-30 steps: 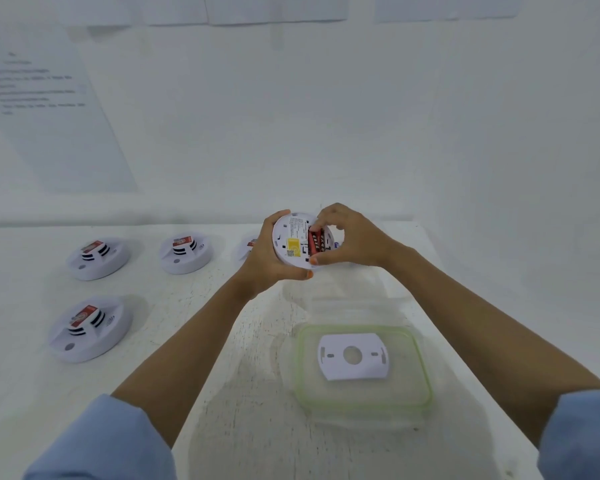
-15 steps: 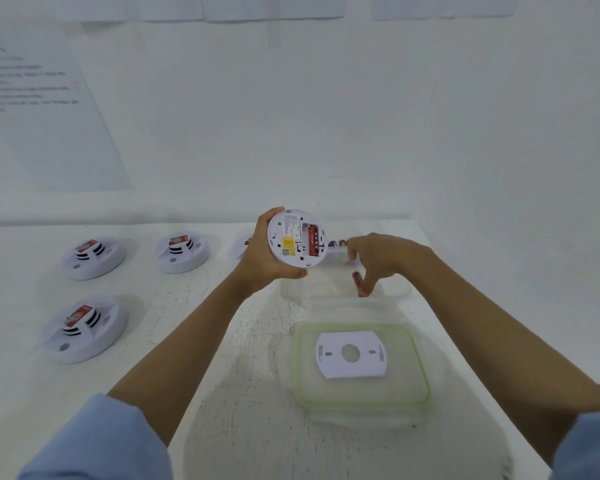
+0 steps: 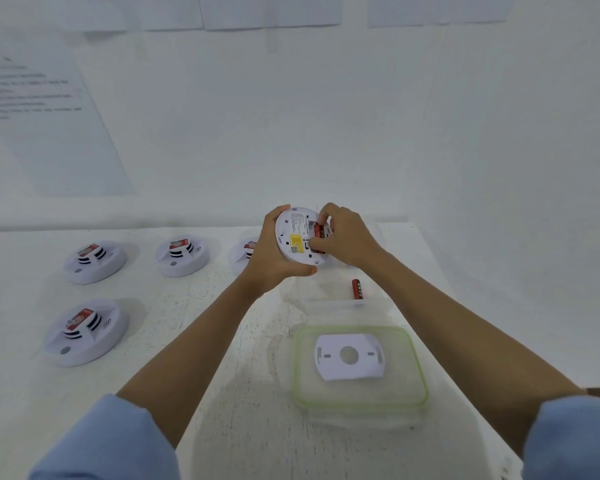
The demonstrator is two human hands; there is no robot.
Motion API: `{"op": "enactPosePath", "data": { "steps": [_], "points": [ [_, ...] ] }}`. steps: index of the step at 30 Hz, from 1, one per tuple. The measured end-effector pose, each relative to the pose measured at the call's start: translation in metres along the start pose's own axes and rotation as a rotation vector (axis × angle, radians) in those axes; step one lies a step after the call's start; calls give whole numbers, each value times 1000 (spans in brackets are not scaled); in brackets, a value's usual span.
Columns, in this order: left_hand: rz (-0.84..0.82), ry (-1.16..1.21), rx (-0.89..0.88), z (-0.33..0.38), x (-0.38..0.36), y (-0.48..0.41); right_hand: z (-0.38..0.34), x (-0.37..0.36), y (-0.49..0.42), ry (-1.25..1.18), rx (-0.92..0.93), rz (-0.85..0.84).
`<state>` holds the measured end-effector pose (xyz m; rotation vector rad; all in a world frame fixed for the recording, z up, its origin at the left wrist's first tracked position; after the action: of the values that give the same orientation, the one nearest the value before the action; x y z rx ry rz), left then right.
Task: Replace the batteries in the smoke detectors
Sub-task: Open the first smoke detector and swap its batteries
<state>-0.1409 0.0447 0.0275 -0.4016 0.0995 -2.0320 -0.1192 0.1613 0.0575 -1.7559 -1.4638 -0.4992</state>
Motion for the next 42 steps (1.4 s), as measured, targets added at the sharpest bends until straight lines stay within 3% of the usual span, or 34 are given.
{"op": "enactPosePath", "data": {
  "steps": [16, 24, 27, 30, 32, 34, 36, 39, 42],
  "points": [
    [9, 7, -4, -1, 4, -4, 4, 8, -3, -162, 1, 102],
    [-25, -5, -1, -1, 1, -10, -2, 22, 0, -63, 30, 204],
    [-24, 14, 2, -2, -1, -7, 2, 32, 5, -194, -5, 296],
    [-17, 23, 6, -5, 6, -4, 22, 50, 12, -364, -152, 389],
    [-10, 30, 20, -10, 13, -2, 32, 43, 15, -318, -264, 210],
    [-2, 31, 37, -15, 19, 1, 38, 14, 26, -108, -340, -149],
    [13, 29, 49, -18, 25, 3, 46, -11, 39, 156, -361, -405],
    [31, 44, 51, -20, 32, 2, 49, -23, 45, 364, -353, -523],
    [37, 38, 41, -21, 36, -3, 42, -3, 26, 315, -342, -424]
  ]
}}
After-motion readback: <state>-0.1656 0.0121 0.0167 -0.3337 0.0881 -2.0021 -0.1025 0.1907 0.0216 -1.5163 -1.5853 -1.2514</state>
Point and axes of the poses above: each hand's wrist, its own y-axis away from the middle knuckle, its own x-axis out of the back of the hand, z = x × y, the point moved 9 cm from there along -y, towards the middle knuckle, and after that the axes turned 7 degrees about x, right-handed, at the moved point
